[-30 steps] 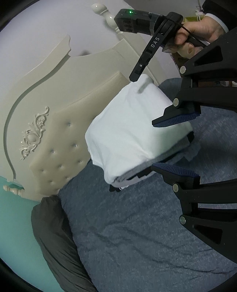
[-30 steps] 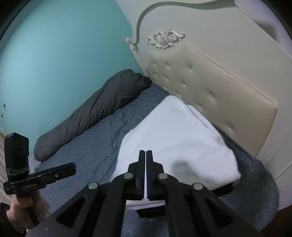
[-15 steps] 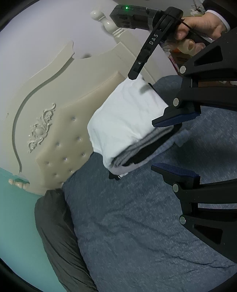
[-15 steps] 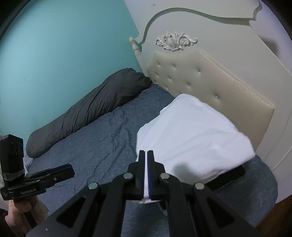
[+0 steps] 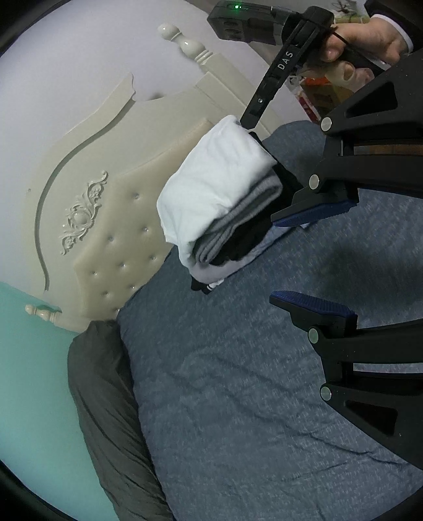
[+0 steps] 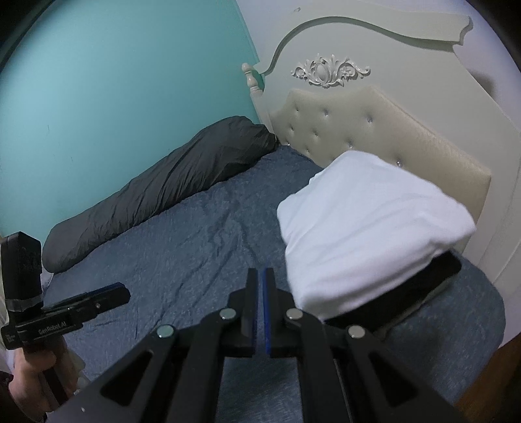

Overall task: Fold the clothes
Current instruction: 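Open both grippers and pull them back from the clothes stack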

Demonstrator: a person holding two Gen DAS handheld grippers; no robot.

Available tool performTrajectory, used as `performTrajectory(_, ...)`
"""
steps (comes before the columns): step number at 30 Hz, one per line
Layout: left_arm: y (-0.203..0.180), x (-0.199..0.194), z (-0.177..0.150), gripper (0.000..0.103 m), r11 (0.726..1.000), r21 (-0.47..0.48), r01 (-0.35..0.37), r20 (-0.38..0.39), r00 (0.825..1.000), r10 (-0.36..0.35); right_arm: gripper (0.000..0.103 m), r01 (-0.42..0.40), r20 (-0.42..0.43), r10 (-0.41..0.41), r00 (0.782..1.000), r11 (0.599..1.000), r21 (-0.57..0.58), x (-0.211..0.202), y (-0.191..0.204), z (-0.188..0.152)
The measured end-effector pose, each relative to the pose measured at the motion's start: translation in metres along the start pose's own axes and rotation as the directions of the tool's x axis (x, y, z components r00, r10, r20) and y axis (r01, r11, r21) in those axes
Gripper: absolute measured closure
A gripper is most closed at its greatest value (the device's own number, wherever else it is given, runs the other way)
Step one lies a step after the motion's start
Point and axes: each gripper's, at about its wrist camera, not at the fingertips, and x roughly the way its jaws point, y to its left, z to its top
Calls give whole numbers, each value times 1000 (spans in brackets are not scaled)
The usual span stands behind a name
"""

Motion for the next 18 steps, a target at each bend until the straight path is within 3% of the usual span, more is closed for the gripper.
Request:
performTrajectory(10, 16, -32, -32, 55, 999, 33, -5, 30, 1000, 4, 101, 18, 39, -16, 999, 999, -31, -14, 29, -39)
performTrajectory(18, 5, -72, -61, 44, 999, 39, -18, 64, 998, 16, 99, 21, 70, -17, 997, 998, -56, -50, 50, -69)
